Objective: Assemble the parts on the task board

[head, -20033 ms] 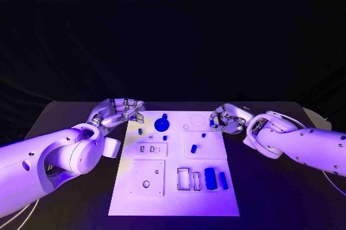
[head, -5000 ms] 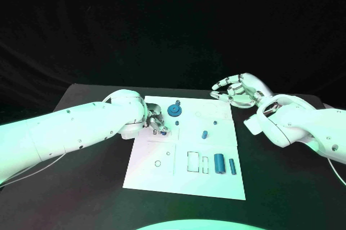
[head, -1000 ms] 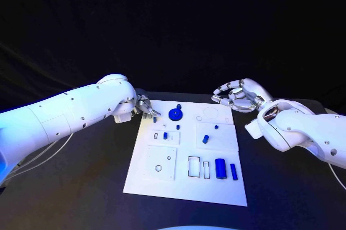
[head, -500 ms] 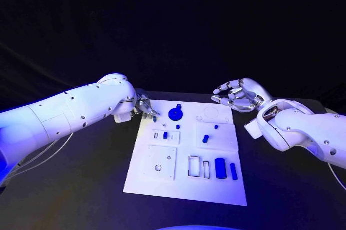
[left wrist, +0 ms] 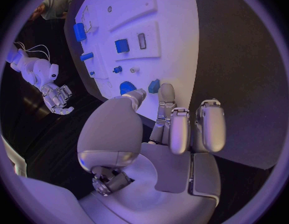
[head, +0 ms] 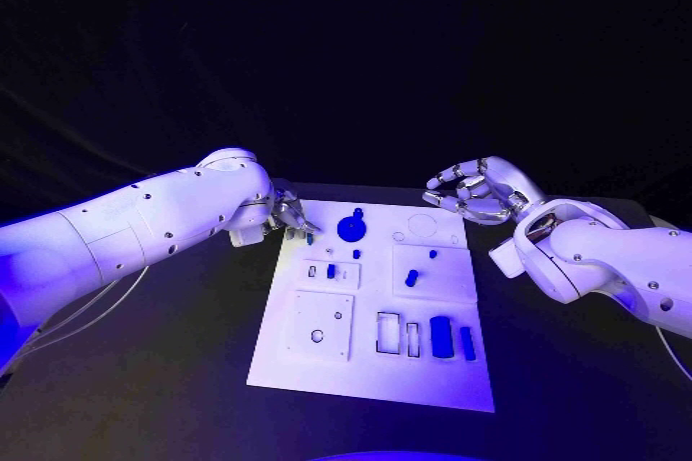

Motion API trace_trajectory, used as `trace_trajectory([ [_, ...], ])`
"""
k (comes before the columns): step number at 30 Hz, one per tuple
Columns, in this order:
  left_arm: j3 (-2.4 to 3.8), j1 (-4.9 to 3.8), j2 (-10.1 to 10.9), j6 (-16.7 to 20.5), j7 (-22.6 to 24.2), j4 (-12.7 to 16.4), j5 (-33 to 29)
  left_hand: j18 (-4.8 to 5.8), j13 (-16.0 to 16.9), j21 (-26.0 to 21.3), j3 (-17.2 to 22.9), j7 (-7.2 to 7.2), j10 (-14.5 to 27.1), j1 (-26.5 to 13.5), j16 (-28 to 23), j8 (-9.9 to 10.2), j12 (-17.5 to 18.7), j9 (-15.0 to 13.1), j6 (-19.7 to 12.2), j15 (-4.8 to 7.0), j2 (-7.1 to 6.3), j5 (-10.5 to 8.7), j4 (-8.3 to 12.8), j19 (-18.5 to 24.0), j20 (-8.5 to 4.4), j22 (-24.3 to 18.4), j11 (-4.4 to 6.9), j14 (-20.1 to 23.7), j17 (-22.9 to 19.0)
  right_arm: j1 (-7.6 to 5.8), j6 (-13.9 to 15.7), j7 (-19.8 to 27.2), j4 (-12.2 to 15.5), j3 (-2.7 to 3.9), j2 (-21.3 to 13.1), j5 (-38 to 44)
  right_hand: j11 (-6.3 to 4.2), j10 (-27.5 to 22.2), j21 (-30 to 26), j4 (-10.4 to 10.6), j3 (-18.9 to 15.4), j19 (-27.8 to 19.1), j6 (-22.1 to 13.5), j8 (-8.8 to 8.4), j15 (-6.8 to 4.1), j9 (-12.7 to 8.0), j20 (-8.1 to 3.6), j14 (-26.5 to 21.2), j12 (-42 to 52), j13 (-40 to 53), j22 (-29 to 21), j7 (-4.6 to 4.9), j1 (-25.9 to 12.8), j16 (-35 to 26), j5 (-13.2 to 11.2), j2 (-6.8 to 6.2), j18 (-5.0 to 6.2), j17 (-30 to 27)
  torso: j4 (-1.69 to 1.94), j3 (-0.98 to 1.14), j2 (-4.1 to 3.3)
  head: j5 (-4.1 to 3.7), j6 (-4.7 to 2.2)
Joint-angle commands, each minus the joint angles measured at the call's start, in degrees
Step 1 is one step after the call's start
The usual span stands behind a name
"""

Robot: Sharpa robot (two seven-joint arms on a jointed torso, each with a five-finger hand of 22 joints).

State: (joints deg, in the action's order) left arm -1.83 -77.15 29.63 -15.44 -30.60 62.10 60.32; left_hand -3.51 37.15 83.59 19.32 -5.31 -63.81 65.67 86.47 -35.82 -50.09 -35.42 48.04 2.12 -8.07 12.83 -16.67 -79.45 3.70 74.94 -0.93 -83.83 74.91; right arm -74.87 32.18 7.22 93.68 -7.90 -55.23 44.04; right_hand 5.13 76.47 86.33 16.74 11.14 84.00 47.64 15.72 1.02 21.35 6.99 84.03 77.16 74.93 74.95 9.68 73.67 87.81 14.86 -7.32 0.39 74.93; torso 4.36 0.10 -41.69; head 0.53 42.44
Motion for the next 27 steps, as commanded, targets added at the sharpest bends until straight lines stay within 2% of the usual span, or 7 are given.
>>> trace_trajectory([
  [1,-0.03,0.06,-0.2,-0.9,0.1,-0.1,-0.6,0.31,-0.1,0.3,0.4,0.13,-0.5,0.7,0.3,-0.3,-0.4,0.1,0.4,0.3,-0.1,0.17,-0.1,-0.5,0.15,1.8,-0.04,-4.6,9.4,0.05,-0.5,0.5,0.0,0.01,0.1,0.5,-0.26,-0.2,-0.3,-0.1,-0.2,3.2,0.1,0.36,-0.34,-0.1,-0.21,4.3,-0.3,0.3,12.1,-0.08,-0.5,-0.3,0.2,-0.03,0.78,7.9,-0.01,0.0,-0.04,-0.12,0.04],
  [8,-0.09,0.1,-0.2,-0.5,0.1,-0.2,-0.6,0.33,0.1,0.3,0.6,0.33,-0.9,1.2,0.3,-0.5,-0.7,0.2,0.8,0.44,0.34,0.23,0.0,-0.6,0.07,1.9,0.13,-4.6,9.4,0.05,-0.5,0.5,0.1,0.01,0.0,0.5,-0.26,-0.2,-0.3,-0.1,-0.2,3.2,0.1,0.36,-0.34,-0.1,-0.21,4.3,-0.3,0.3,12.1,-0.08,-0.5,-0.3,0.2,-0.03,0.78,7.9,0.08,0.03,-0.01,-0.23,0.12],
  [14,-0.1,0.1,-0.3,-0.2,0.3,-0.2,-1.0,0.35,0.1,0.4,2.2,0.69,-1.1,4.0,0.3,-0.7,-1.0,0.5,1.0,0.77,1.42,0.25,0.1,-0.6,-0.13,2.1,0.48,-4.6,9.4,0.05,-0.5,0.5,0.1,0.01,0.0,0.5,-0.26,-0.2,-0.3,-0.1,-0.2,3.2,0.1,0.36,-0.34,-0.1,-0.21,4.3,-0.3,0.3,12.1,-0.08,-0.5,-0.3,0.2,-0.03,0.78,7.9,0.06,0.01,0.01,-0.19,0.19],
  [18,-0.1,0.11,-0.3,0.2,0.6,-0.1,-1.6,0.36,0.1,0.4,5.7,0.98,-1.3,9.0,0.4,-1.2,-1.3,0.5,0.8,1.09,2.26,0.27,0.9,-0.6,-0.3,2.2,0.77,-4.6,9.5,0.05,-0.5,0.5,0.1,0.01,0.0,0.5,-0.27,-0.1,-0.3,-0.1,-0.2,3.2,0.1,0.4,-0.35,-0.1,-0.21,4.3,-0.2,0.3,12.1,-0.09,-0.5,-0.4,0.3,0.05,0.77,7.9,0.05,-0.01,0.03,-0.16,0.21],
  [20,-0.1,0.11,-0.3,0.2,0.7,-0.1,-1.9,0.36,0.0,0.4,8.0,1.05,-1.4,11.6,0.4,-1.5,-1.2,0.4,0.4,1.15,2.46,0.3,2.0,-0.5,-0.35,2.2,0.87,-4.6,9.5,0.05,-0.5,0.5,0.2,0.01,0.0,0.5,-0.28,-0.1,-0.3,-0.1,-0.1,3.2,0.1,0.44,-0.36,-0.1,-0.22,4.3,-0.2,0.3,12.1,-0.1,-0.5,-0.4,0.4,0.13,0.77,7.8,0.05,-0.01,0.03,-0.15,0.22],
  [22,-0.1,0.11,-0.3,0.2,0.8,-0.1,-2.1,0.36,-0.2,0.4,10.6,0.94,-1.4,13.7,0.5,-1.9,-1.1,0.2,-0.1,1.1,2.11,0.3,3.5,-0.5,-0.38,2.3,0.83,-4.7,9.6,0.05,-0.5,0.5,0.2,0.01,0.0,0.5,-0.28,-0.1,-0.3,-0.1,-0.1,3.2,0.1,0.44,-0.36,-0.1,-0.22,4.3,-0.2,0.3,12.1,-0.1,-0.5,-0.4,0.4,0.13,0.77,7.8,0.08,0.01,0.02,-0.16,0.28],
  [27,-0.1,0.11,-0.2,0.1,1.0,-0.1,-2.6,0.37,-0.8,0.5,13.6,0.64,-1.4,14.2,0.6,-2.6,-0.7,-0.1,-0.6,0.82,1.25,0.22,4.3,-0.5,-0.33,2.3,0.55,-4.7,9.8,0.05,-0.5,0.5,0.2,0.01,0.0,0.5,-0.28,0.0,-0.2,-0.1,-0.1,3.2,0.1,0.45,-0.36,-0.1,-0.22,4.3,-0.2,0.4,12.1,-0.11,-0.5,-0.3,0.4,0.15,0.77,7.9,0.07,0.02,0.01,-0.03,0.29],
])
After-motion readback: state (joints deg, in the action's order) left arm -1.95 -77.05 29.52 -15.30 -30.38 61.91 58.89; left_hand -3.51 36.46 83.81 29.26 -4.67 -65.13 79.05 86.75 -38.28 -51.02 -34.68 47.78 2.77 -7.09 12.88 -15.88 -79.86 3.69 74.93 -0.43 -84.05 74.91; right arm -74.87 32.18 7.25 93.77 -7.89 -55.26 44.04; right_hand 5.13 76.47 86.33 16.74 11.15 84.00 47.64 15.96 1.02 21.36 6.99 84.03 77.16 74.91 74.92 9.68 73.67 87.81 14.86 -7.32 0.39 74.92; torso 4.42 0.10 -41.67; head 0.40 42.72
